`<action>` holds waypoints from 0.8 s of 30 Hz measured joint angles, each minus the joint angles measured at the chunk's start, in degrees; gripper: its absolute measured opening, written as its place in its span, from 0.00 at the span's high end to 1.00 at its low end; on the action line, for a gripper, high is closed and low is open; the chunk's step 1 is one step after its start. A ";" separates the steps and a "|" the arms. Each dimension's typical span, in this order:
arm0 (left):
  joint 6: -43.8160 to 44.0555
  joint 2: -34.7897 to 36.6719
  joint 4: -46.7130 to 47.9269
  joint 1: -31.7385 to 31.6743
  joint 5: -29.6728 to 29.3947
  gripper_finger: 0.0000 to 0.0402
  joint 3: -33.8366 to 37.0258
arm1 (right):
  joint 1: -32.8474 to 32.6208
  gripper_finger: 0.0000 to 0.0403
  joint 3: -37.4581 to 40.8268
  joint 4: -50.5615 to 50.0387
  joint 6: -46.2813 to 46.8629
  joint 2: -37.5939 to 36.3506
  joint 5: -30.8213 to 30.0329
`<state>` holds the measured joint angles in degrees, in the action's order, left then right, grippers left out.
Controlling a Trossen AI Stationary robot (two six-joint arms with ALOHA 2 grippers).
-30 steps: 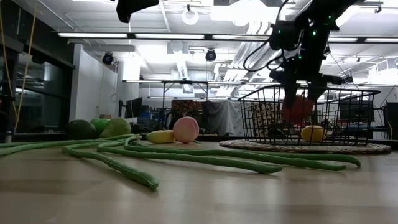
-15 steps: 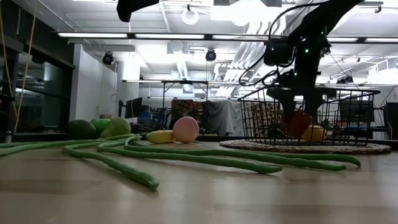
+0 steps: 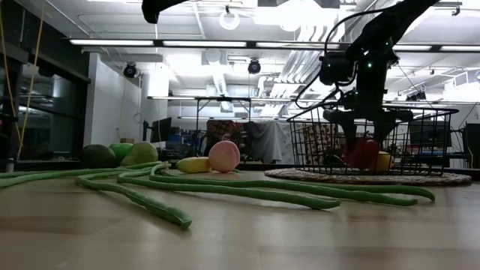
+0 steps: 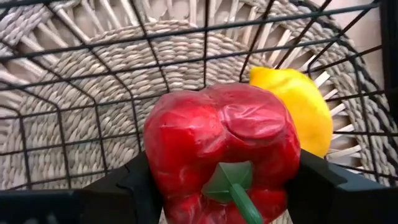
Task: Build produce basket
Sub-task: Put the red bell pepper into the wire basket
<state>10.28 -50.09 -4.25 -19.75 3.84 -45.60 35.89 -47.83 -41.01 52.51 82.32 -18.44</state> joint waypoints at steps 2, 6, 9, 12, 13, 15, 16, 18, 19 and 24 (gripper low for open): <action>0.00 0.00 0.00 0.02 0.00 0.30 0.00 | 0.14 0.40 0.00 -0.02 -0.49 0.00 0.32; 0.00 0.00 0.00 0.00 0.00 0.30 0.00 | 0.09 0.40 0.00 0.79 -2.50 0.00 1.31; 0.00 0.00 0.02 0.01 0.00 0.30 0.00 | 0.12 0.39 0.00 1.60 -3.69 0.00 1.54; 0.00 0.00 0.02 0.00 0.00 0.30 0.00 | 0.11 0.33 -0.04 2.67 -4.90 0.00 2.01; 0.00 0.00 0.02 0.02 0.00 0.30 0.00 | 0.11 0.30 -0.04 2.69 -4.92 0.00 2.08; 0.00 0.00 0.04 0.01 0.00 0.30 0.00 | 0.10 0.24 -0.04 2.68 -4.97 0.00 2.12; 0.00 0.00 0.04 0.00 0.00 0.30 0.00 | 0.10 0.21 -0.04 2.65 -5.03 0.00 2.13; 0.00 0.00 0.04 0.00 0.00 0.30 0.00 | 0.10 0.14 -0.04 2.63 -5.71 0.00 2.14; 0.00 0.00 0.04 0.00 0.00 0.30 0.00 | 0.10 0.11 -0.04 2.62 -6.35 0.00 2.20; 0.00 0.00 0.07 0.00 0.00 0.30 0.00 | 0.08 0.02 -0.04 2.40 -7.90 -0.32 2.54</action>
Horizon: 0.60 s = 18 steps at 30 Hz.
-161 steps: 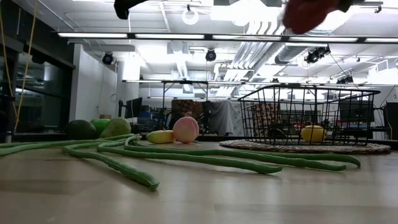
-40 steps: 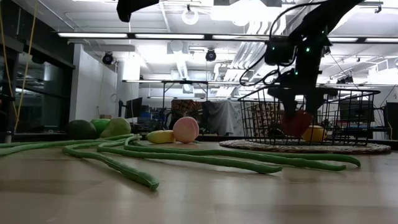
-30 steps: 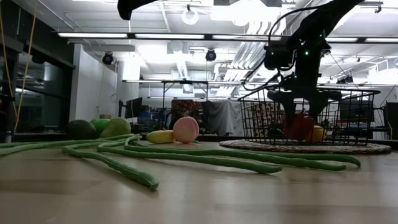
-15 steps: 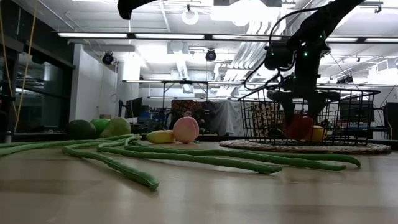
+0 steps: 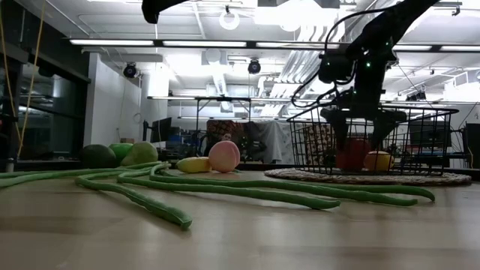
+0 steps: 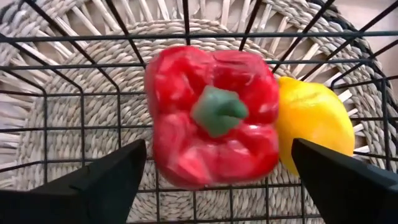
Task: Build produce basket
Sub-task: Put the red bell pepper into the wire basket, then put the green pear into the wire basket
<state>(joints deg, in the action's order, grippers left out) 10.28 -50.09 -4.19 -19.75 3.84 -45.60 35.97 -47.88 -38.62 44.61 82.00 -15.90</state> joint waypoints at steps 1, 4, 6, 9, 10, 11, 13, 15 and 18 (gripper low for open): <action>0.00 0.00 0.00 0.00 0.00 0.30 0.00 | -0.01 0.02 0.00 0.03 -0.01 -0.31 0.04; 0.00 0.00 0.02 0.00 0.00 0.30 0.00 | 0.02 0.01 0.00 -0.05 -1.36 -2.18 0.02; 0.00 0.00 0.02 0.02 0.00 0.30 0.00 | 0.02 0.01 0.00 -0.15 -2.68 -4.04 0.03; 0.00 0.00 0.04 0.00 0.00 0.30 0.00 | 0.02 0.01 0.00 -0.45 -5.13 -8.36 2.10; 0.00 0.00 0.04 0.00 0.00 0.30 0.00 | 0.02 0.01 0.00 -0.42 -6.39 -10.10 3.76; 0.00 0.00 0.03 0.00 0.00 0.30 0.00 | 0.00 0.01 0.00 -0.40 -7.68 -11.88 5.79; 0.00 0.00 0.04 0.00 0.00 0.30 0.00 | -0.37 0.01 -0.01 -0.13 -8.98 -15.60 10.51; 0.00 0.00 0.04 0.01 0.00 0.30 0.00 | -1.28 0.01 -0.02 0.93 -9.75 -18.97 15.23; 0.00 0.00 0.04 0.01 -0.17 0.30 0.00 | -3.88 0.01 -0.04 5.44 -10.20 -23.37 20.40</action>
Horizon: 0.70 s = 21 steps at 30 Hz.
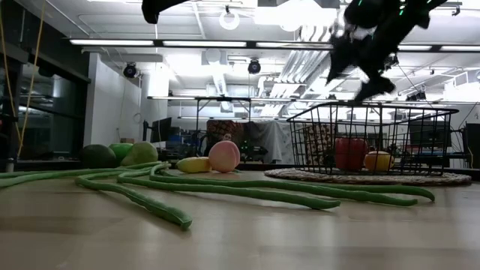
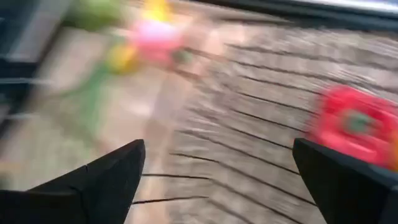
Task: Build produce basket
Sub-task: Put the green pear into the wire basket
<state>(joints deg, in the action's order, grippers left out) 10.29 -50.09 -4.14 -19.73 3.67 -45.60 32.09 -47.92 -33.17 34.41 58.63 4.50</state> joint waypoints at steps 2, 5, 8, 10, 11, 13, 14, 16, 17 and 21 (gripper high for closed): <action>0.00 0.00 0.00 0.00 -0.31 0.30 0.00 | -2.39 0.01 0.00 4.20 0.18 -2.34 1.86; 0.02 0.00 0.00 -0.02 -0.46 0.30 0.00 | -6.38 0.01 0.00 13.49 1.46 -4.48 2.10; 0.75 0.00 0.00 0.01 -0.30 0.30 0.00 | -10.08 0.01 0.00 24.75 1.55 -5.04 2.09; 2.25 0.00 0.00 -0.02 0.14 0.30 0.00 | -12.03 0.01 0.00 31.67 1.00 -5.04 1.96; 2.89 0.00 0.00 -0.01 0.16 0.30 0.00 | -12.95 0.01 0.00 34.37 -0.14 -5.03 1.55; 3.06 0.00 0.00 0.00 0.17 0.30 0.00 | -14.63 0.01 -0.02 38.02 -3.09 -4.67 0.19; 3.06 0.00 0.00 0.01 0.17 0.30 0.00 | -15.30 0.01 -0.02 38.57 -4.82 -4.57 0.16; 3.06 0.00 0.00 0.00 0.27 0.30 0.00 | -16.54 0.01 -0.02 39.09 -8.39 -4.57 0.04; 3.06 0.00 0.00 0.00 0.54 0.30 0.00 | -17.14 0.01 -0.02 39.22 -9.54 -4.61 0.06; 2.96 0.33 -0.63 -0.02 2.20 0.30 0.00 | -18.85 0.01 -0.02 38.79 -16.27 -4.61 0.26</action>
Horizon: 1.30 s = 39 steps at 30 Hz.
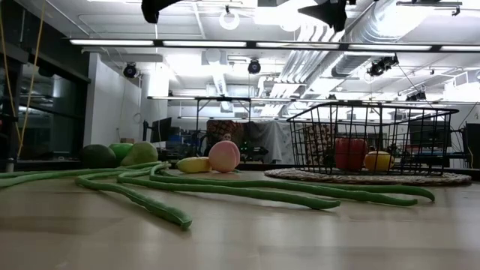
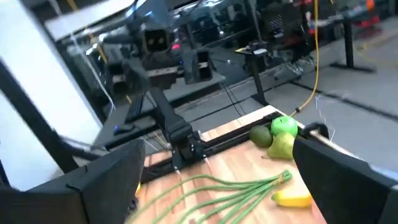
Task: Build produce basket
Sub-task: Put the green pear into the wire basket
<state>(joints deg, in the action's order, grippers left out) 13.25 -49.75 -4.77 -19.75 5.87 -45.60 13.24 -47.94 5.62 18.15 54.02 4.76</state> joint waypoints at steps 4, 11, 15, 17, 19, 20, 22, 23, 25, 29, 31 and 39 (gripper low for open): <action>-0.38 0.03 -0.05 0.00 1.45 0.30 0.00 | -0.29 0.01 0.00 0.20 -2.16 -0.02 0.03; -0.38 0.06 -0.07 0.00 1.58 0.30 0.00 | -0.29 0.01 0.00 -0.21 -5.38 0.00 0.07; -0.38 0.06 -0.07 0.00 1.58 0.30 0.00 | -0.29 0.01 0.00 -0.21 -5.81 0.00 0.12; -0.38 0.06 -0.04 0.00 1.58 0.30 0.00 | -0.29 0.01 0.00 -0.21 -5.81 0.00 0.80; -0.38 0.06 -0.04 0.00 1.56 0.30 0.00 | -0.29 0.01 0.00 -0.21 -6.55 0.00 2.31; -0.38 0.06 -0.04 0.00 1.56 0.30 0.00 | -0.29 0.01 0.00 -0.23 -6.69 0.00 2.94; -0.38 0.06 -0.04 0.00 1.56 0.30 0.00 | -0.29 0.01 0.00 -0.27 -6.85 0.00 4.00; -0.38 0.06 -0.04 0.00 1.56 0.30 0.00 | -0.29 0.01 0.00 -0.37 -6.88 0.00 4.38; -0.39 0.06 0.01 0.00 1.55 0.30 0.00 | -0.29 0.01 0.00 -0.67 -7.89 0.00 5.31; -0.41 0.06 0.55 0.00 1.54 0.30 0.00 | -0.29 0.01 0.00 -0.69 -10.12 0.00 6.72; -0.41 0.06 0.63 0.00 1.95 0.30 0.00 | -0.29 0.01 0.00 -0.69 -11.38 0.00 7.97; -0.72 0.06 0.68 0.00 2.45 0.30 0.00 | -0.29 0.01 0.00 -0.69 -11.11 0.00 8.78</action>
<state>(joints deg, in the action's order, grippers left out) 12.52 -49.69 -4.10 -19.75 8.32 -45.60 12.95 -47.94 4.93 7.04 54.02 13.54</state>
